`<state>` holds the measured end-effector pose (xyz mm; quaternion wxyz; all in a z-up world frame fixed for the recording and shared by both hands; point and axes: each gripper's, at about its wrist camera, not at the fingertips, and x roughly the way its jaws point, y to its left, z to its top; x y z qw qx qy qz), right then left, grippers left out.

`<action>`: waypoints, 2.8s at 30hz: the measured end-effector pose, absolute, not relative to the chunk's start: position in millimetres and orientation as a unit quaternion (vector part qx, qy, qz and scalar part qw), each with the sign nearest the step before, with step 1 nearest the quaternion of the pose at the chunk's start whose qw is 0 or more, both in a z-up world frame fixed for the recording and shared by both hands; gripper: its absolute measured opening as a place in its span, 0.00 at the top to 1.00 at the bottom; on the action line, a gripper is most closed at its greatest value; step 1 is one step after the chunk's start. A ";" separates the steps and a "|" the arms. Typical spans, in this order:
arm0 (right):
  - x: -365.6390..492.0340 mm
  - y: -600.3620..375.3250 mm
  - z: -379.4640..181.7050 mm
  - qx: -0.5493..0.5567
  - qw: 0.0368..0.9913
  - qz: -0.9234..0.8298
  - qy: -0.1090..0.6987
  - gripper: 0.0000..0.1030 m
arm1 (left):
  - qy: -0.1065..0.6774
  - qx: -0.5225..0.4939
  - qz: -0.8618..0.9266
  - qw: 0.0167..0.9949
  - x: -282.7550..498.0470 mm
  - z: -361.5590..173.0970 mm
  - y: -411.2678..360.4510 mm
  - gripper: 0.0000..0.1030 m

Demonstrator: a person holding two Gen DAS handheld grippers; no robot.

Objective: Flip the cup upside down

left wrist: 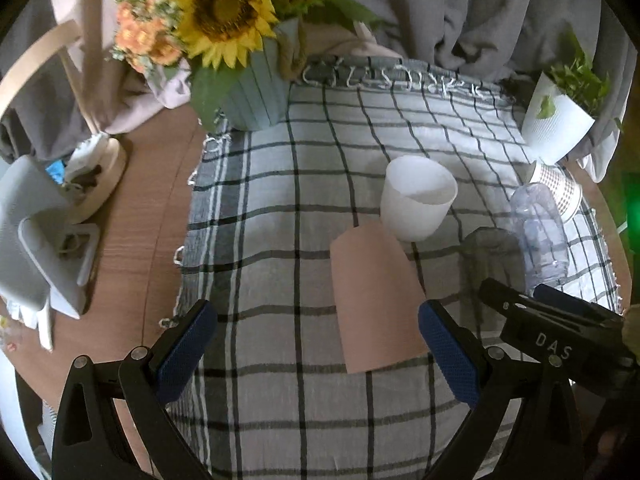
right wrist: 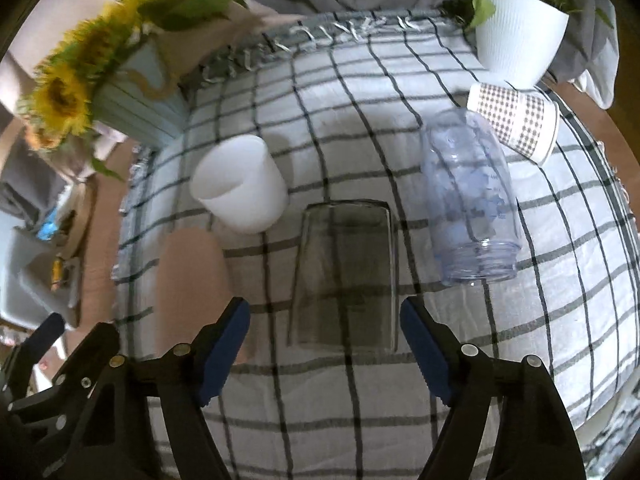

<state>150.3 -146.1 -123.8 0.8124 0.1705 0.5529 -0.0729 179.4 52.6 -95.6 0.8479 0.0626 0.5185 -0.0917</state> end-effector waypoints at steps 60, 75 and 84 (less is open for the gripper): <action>122.8 -126.3 -177.8 0.096 0.768 -0.030 0.632 0.30 | 0.569 0.049 -0.012 0.821 110.8 -129.1 56.7 0.00; 92.3 -150.8 -110.5 0.123 0.814 -0.031 0.567 0.22 | 0.542 0.022 -0.028 0.839 97.8 -88.4 47.7 0.00; 72.7 -191.8 -82.0 0.146 0.825 -0.063 0.543 0.20 | 0.564 0.019 -0.104 0.819 101.4 -84.1 -1.8 0.00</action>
